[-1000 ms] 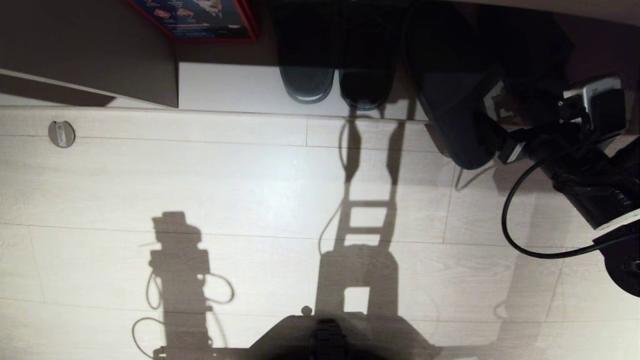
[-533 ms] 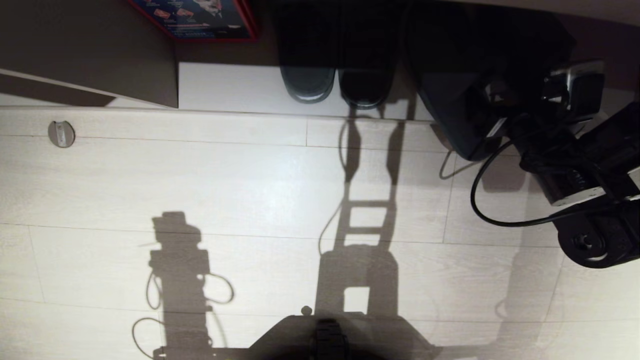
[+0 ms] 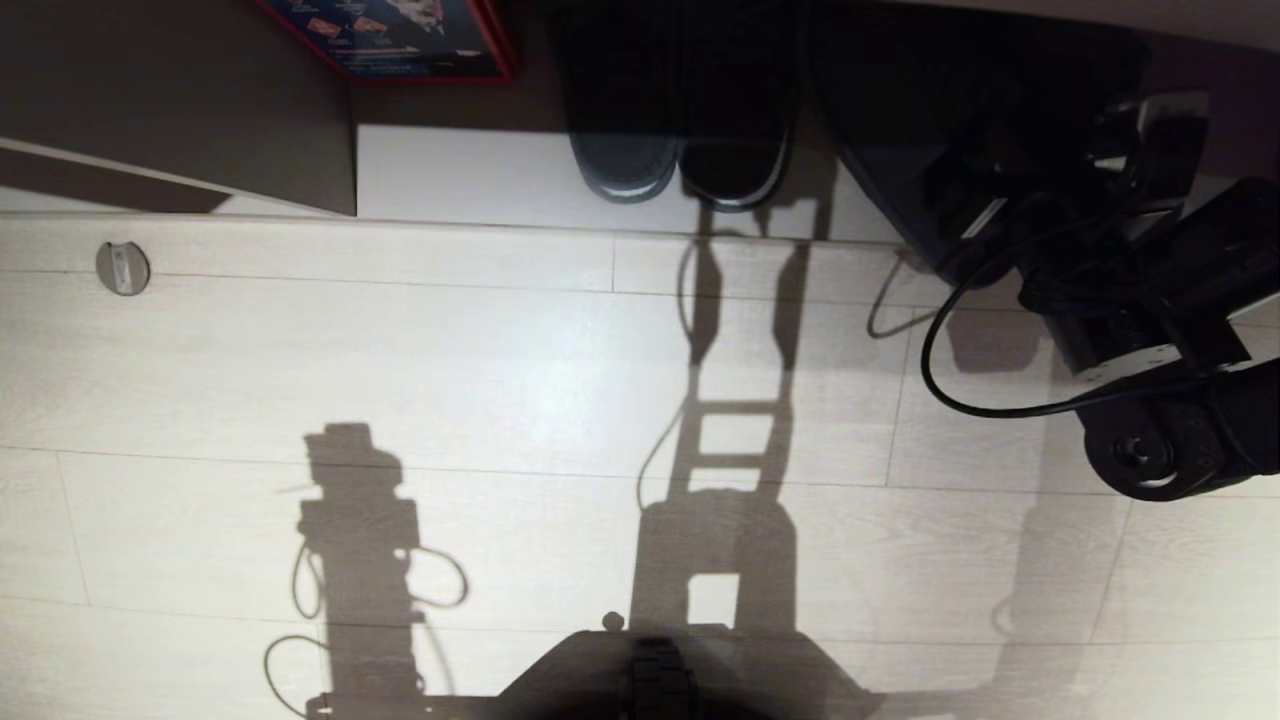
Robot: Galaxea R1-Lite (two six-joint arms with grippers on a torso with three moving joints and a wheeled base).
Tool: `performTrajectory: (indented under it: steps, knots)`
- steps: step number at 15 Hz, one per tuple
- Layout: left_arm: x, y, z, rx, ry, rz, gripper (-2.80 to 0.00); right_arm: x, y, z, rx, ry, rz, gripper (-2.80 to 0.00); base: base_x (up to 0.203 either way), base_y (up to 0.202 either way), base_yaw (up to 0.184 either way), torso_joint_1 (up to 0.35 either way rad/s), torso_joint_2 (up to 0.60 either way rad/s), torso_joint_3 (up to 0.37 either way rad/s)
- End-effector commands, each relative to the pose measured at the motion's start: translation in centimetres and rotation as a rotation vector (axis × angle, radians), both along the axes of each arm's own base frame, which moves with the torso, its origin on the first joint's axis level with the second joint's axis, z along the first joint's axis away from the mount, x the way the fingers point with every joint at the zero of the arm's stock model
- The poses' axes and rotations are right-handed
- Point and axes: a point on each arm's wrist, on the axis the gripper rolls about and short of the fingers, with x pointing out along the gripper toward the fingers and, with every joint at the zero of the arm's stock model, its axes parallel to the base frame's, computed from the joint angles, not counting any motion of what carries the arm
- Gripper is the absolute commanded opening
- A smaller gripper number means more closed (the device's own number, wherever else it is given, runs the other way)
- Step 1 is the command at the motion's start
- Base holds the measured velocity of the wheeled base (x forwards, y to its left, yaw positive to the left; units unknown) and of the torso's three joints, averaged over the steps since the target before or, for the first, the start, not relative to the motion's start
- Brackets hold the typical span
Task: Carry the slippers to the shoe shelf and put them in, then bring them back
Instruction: Pick up the slippers in the shoe cabinet
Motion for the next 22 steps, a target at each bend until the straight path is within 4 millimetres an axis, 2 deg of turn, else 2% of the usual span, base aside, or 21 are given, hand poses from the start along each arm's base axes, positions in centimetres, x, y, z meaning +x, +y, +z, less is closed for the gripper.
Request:
performTrajectory:
  steps: [1,6,14,15,22]
  knots:
    - [0.0,0.0,0.0,-0.001,0.001,0.001,-2.80,-0.2,0.1,0.4,0.009,-0.019,0.015,0.00,0.000,0.000,0.000,0.000,0.00,0.000]
    - [0.0,0.0,0.0,0.000,0.000,0.001,-2.80,-0.6,0.0,2.6,0.018,-0.098,0.008,0.00,0.000,0.000,0.000,0.000,0.00,0.000]
    - [0.0,0.0,0.0,0.000,0.000,0.001,-2.80,1.3,0.3,2.9,0.028,-0.126,0.005,0.00,0.000,0.000,0.000,0.000,0.00,0.000]
    - [0.0,0.0,0.0,0.000,0.000,0.001,-2.80,1.5,0.4,2.9,0.031,-0.130,0.009,-2.80,0.000,0.000,0.000,0.000,0.00,0.000]
    - [0.0,0.0,0.0,0.000,0.000,-0.001,-2.80,1.5,0.4,3.1,0.029,-0.138,0.013,-2.80,0.000,0.000,0.000,0.000,0.00,0.000]
